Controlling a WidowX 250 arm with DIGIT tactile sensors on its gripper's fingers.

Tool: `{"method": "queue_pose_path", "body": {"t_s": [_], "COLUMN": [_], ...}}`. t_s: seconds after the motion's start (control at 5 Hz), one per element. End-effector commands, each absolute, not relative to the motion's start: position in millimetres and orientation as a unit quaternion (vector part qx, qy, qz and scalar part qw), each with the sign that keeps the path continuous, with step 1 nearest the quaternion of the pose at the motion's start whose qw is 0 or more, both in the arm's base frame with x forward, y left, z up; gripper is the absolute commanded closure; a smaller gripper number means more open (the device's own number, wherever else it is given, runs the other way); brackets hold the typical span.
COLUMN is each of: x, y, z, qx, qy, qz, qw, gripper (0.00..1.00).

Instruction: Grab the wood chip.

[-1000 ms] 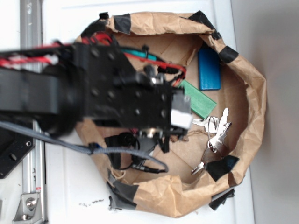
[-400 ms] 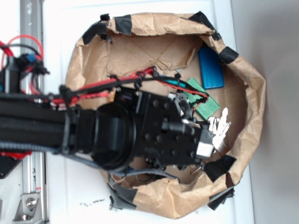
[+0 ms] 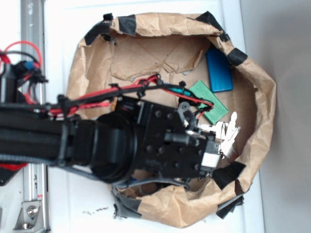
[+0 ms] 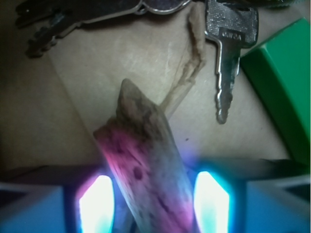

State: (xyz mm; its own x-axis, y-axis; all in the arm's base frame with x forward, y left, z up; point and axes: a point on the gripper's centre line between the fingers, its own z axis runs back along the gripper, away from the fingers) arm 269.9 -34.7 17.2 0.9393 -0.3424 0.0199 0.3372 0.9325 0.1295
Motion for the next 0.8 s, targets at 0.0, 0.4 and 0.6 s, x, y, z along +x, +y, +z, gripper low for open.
{"method": "queue_pose_path", "body": {"t_s": [0.0,0.4,0.6], "x": [273.6,276.6,275.6], "y": [-10.4,22.4,22.0], "z": [70.3,166.0,179.0], "qx": [0.084,0.000,0.014], "qy": [-0.027,-0.079,-0.072], "qz": [-0.082,0.023,0.065], "qw": [0.993,0.997,0.995], "gripper": [1.00,1.00,1.00]}}
